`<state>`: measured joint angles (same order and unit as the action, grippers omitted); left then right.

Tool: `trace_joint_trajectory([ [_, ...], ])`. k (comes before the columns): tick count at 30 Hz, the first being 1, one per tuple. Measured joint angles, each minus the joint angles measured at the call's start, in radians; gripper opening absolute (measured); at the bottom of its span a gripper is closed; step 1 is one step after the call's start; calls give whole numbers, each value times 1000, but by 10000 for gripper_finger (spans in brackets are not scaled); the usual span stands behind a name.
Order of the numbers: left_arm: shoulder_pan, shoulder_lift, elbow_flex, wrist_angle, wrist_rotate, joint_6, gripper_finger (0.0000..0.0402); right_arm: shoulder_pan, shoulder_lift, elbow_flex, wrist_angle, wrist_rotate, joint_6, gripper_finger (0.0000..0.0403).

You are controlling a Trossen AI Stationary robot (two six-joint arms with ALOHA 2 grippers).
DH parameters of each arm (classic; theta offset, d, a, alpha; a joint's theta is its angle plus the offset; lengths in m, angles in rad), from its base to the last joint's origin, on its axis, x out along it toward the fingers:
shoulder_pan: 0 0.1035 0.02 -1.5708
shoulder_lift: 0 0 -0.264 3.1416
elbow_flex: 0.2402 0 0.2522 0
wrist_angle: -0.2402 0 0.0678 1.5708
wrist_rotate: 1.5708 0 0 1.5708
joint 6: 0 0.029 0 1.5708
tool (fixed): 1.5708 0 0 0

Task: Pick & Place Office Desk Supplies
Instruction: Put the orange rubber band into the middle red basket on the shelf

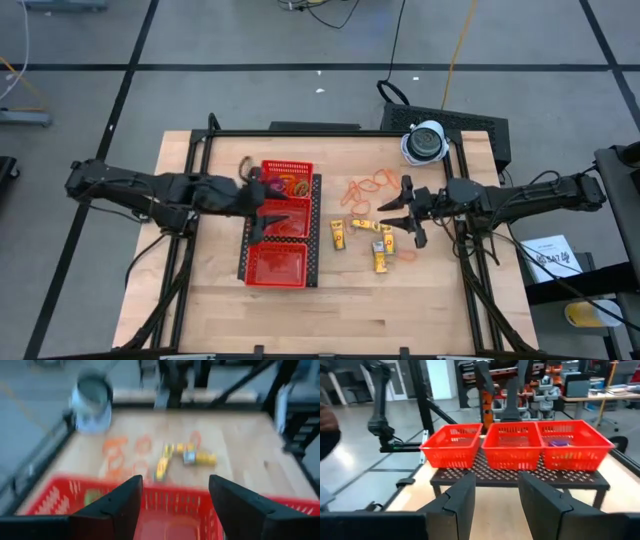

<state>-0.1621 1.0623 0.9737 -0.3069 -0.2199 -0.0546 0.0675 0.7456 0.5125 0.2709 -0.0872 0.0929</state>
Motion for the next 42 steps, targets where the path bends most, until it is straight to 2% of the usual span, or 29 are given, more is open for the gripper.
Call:
trace_joint_trajectory([
  [5, 19, -105, -166, 205, 1, 25, 241, 0, 0, 0, -31, -50, 53, 141],
  [8, 41, -154, -255, 299, 0, -14, 241, 8, 1, 0, -117, -48, 56, 141],
  [13, 69, -171, -336, 403, 0, -71, 241, 78, 22, 0, -320, 38, 78, 143],
  [18, 84, -173, -339, 409, 1, -87, 241, 213, 85, -7, -517, 194, 139, 164],
  [23, 101, -173, -339, 415, 1, -85, 241, 349, 175, -9, -679, 293, 308, 191],
  [29, 119, -173, -338, 421, 1, -85, 242, 446, 312, -9, -709, 299, 470, 203],
  [38, 142, -172, -338, 432, 1, -86, 241, 508, 489, -6, -744, 301, 567, 202],
  [42, 142, -172, -338, 435, 1, -85, 241, 511, 527, -4, -771, 301, 572, 182],
])
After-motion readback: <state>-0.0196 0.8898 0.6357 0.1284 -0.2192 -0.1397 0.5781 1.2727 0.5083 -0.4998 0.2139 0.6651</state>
